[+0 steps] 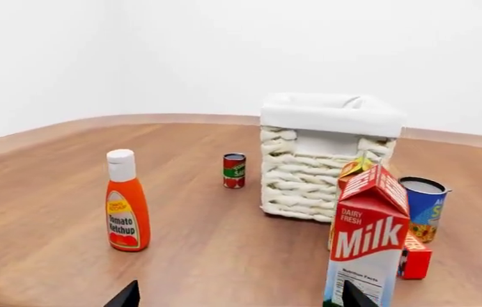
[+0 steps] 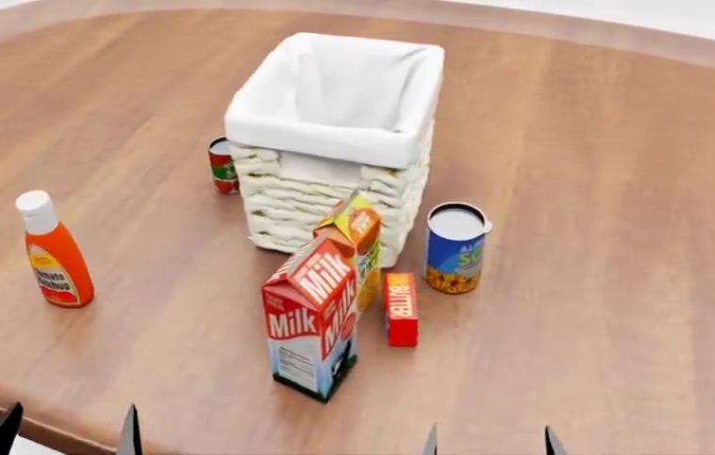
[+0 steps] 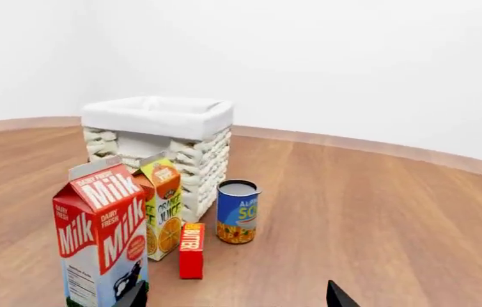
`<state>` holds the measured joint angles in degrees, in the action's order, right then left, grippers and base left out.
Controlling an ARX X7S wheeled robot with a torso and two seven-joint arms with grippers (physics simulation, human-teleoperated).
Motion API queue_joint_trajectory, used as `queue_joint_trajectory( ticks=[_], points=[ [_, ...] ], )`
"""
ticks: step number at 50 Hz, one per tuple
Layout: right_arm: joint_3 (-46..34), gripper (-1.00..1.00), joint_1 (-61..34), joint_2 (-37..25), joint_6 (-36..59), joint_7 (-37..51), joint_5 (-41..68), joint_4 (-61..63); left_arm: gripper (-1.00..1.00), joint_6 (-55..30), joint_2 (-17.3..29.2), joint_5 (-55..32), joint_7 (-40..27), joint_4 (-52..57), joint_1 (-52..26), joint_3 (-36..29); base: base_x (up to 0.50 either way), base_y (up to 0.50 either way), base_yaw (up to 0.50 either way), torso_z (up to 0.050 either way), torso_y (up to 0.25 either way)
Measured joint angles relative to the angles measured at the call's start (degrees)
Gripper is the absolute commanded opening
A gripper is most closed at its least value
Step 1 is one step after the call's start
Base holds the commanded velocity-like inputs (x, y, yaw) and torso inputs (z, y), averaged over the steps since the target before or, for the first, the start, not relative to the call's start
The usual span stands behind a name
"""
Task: Pick up the butter and put it in the basket.
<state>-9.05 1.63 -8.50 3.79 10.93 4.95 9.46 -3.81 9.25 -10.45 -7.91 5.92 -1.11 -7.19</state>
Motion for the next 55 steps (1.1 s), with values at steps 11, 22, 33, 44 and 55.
queue_joint_trajectory(
  ticks=[11,22,33,44,55],
  points=[
    [0.1,1.0,0.1,-0.3,-0.2,1.2,0.2,-0.1,1.0,-0.3,0.3,-0.6,-0.4,0.5,-0.1,-0.3,0.01,-0.04,0.0,0.0,0.0],
    [-0.6,1.0,0.1,-0.9,-0.1,1.4,0.3,0.0,1.0,-2.0,1.0,-1.6,-1.3,2.2,-0.4,0.0,0.35,0.1,0.0,0.0,0.0],
    [-1.0,1.0,0.5,-1.3,0.3,1.9,0.7,0.6,1.0,-4.5,2.2,-2.4,-2.8,5.7,-0.3,0.5,0.48,0.13,0.0,0.0,0.0],
    [-1.4,1.0,0.7,-1.7,0.9,2.5,0.9,1.2,1.0,-6.0,3.0,-3.7,-3.6,7.7,-0.5,1.2,0.48,0.13,0.0,0.0,0.0],
    [-1.6,1.0,0.7,-1.9,1.4,3.4,0.9,1.5,1.0,-6.7,3.4,-4.6,-4.2,8.6,-0.6,1.4,0.04,0.01,0.0,0.0,0.0]
  ],
)
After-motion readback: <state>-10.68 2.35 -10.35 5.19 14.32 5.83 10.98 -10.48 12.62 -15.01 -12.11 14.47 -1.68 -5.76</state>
